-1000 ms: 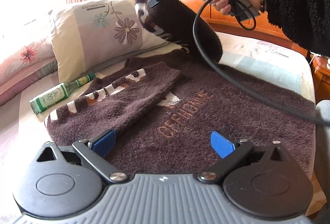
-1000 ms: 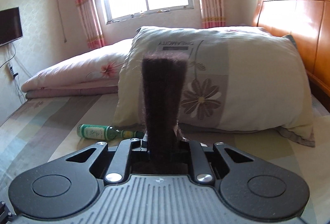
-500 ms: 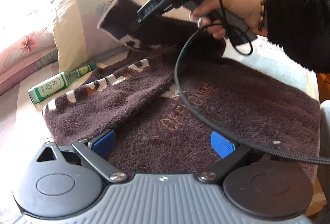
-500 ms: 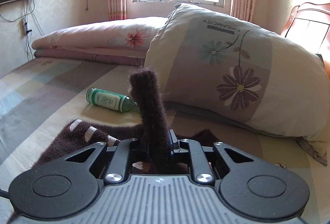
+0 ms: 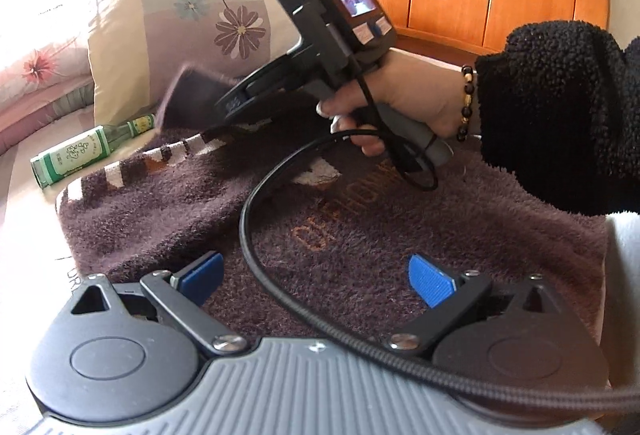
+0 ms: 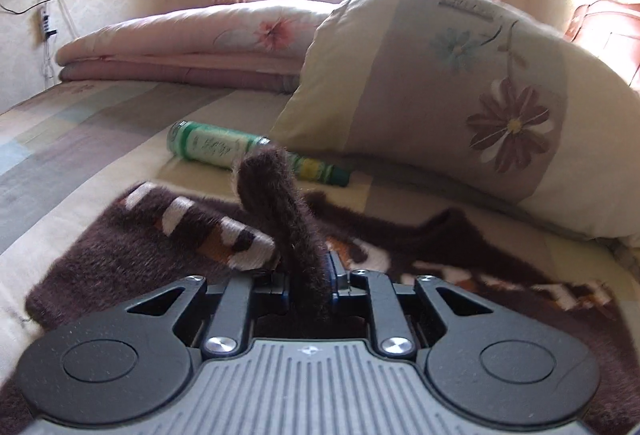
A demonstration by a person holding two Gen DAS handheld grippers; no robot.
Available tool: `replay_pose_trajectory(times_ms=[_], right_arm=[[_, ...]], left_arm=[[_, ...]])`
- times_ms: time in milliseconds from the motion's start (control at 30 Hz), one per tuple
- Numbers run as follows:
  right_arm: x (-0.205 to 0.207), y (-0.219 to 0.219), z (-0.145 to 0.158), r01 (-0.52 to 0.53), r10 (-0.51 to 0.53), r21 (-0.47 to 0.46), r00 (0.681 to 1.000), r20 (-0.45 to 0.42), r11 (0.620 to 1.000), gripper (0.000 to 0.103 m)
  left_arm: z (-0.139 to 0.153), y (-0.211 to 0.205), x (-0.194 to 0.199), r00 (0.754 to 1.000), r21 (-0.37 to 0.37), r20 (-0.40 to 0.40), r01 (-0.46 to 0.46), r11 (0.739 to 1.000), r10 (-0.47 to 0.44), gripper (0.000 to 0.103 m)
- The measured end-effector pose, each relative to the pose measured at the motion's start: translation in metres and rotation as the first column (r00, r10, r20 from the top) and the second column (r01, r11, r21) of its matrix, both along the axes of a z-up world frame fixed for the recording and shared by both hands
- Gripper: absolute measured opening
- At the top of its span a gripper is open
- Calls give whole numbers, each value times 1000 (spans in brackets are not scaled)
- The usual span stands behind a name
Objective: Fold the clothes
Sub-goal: 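Carry the sleeve across the sweater front and open the right gripper, then withdraw the open right gripper over the folded sleeves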
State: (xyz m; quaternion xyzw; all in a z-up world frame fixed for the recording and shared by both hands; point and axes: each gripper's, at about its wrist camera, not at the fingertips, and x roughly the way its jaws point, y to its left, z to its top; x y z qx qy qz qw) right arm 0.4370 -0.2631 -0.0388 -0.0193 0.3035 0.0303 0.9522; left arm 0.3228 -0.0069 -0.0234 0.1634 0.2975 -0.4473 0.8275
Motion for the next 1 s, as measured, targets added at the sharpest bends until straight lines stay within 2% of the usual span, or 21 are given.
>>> replay_pose_trajectory(times_ms=[67,100,133,233,367,433,533,667,800,867,967,1000], right_arm=[[3,1,-7,-45,48,58,997,-53,997,39],[3,1,-10,-69,77,100,994,-77,993,49],[2,1,-12,-91,105,140,990,-97,986,53],[-10,5,-5,-117,133,167,987,-88,979,55],[-37,-6,20,-99,105,121,993,-47,988,58],[-51,-15,33,-67,70,90,997,-29,994,62],[-77,-43,43,38,-38,39,999,-17,999,63],[-120,-91,45,194,-193,15,981,-15,981,66],[-155,-135,23,312,-309,34,947,-87,949,67],[-157,-147,3,314,-301,37,933,-198,949,67],[-152,-151,-19,339,-328,7,915,-236,941,67],[-149,-154,-22,360,-347,21,912,-219,933,67]], left_arm=[[-3,-2,1,1000,11,-2,0,1000,0,99],[-4,-3,1,1000,16,-2,-1,1000,2,99],[-4,-4,1,1000,14,-2,-3,1000,3,99],[-5,-4,1,1000,12,-4,2,1000,-2,99],[-7,-6,-1,1000,17,-5,8,1000,-7,99],[-8,-8,-1,1000,21,-7,12,1000,-12,99],[-9,-11,-3,1000,25,-6,25,999,-25,99],[-9,-15,-9,999,29,0,42,999,-43,99],[-11,-18,-10,999,40,-1,47,998,-47,99],[-14,-20,-9,999,52,-2,45,998,-45,99],[-17,-22,-8,999,70,-4,38,997,-38,99],[-19,-23,-7,999,78,-5,36,996,-35,99]])
